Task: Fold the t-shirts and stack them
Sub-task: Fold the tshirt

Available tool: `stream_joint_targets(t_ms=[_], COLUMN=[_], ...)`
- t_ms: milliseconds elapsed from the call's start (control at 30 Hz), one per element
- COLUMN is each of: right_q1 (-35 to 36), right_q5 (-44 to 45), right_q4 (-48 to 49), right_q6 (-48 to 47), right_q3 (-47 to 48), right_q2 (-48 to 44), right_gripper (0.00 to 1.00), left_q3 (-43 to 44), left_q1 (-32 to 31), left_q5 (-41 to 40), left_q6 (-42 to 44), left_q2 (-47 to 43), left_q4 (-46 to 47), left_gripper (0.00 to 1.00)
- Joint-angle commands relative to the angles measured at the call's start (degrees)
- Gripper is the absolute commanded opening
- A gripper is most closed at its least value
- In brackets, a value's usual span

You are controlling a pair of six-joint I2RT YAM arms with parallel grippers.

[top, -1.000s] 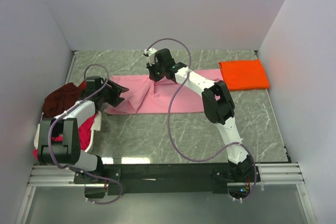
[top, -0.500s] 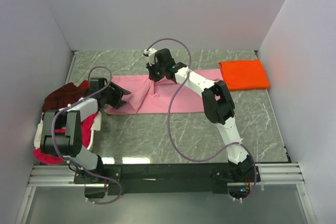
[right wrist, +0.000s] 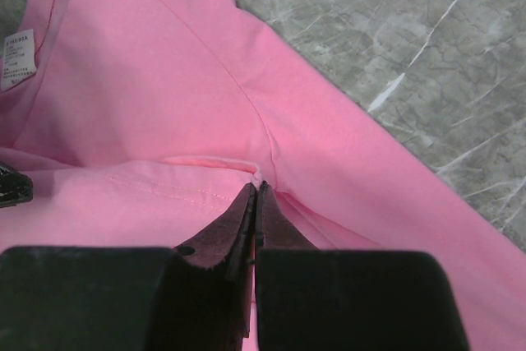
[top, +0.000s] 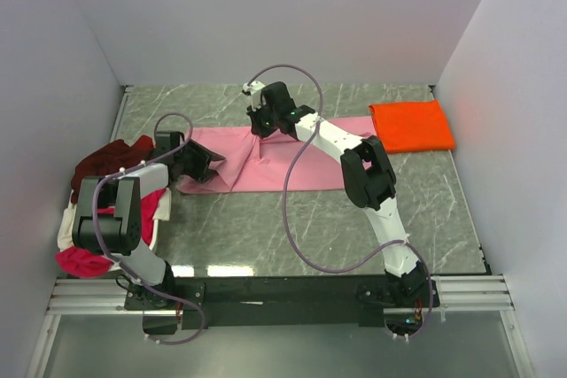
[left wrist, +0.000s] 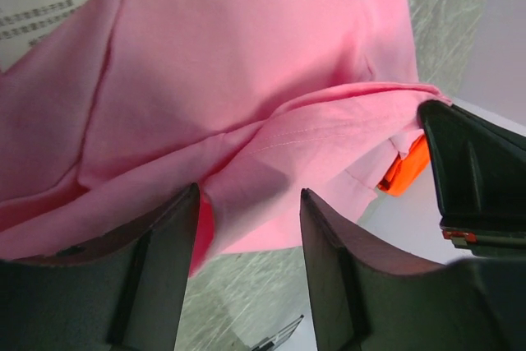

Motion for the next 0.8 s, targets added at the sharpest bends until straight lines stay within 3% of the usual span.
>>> stream_joint_targets(t_ms=[0,333,500,767], right_q1=[-0.33,-0.33,-0.33,-0.94], right_q5=[-0.26,-0.35,-0.18,-0.52], right_q4=[2.08,2.17,2.43,3.93], right_q6=[0.45,0.45,0.45,1.77], right_q3=[-0.31,-0.58,-1.45,-3.39], right_q2=[-2.01,-2.18,-2.8,-4.03], right_gripper=[0.0,0.0,0.0,0.0], left_q3=[2.44,1.74,2.44,7.53], left_q1=[-0.31,-0.31,-0.22,-0.22], left_q5=[2.17,3.22,6.12,7.44], left_q6=[-0.3,-1.44,-0.83,6.37], left_q2=[-0.64,-0.21,1.82,3.84], left_q4=[2.37,5.0,10.01,8.97], left_gripper=[0.57,0.56,0.37,0.1])
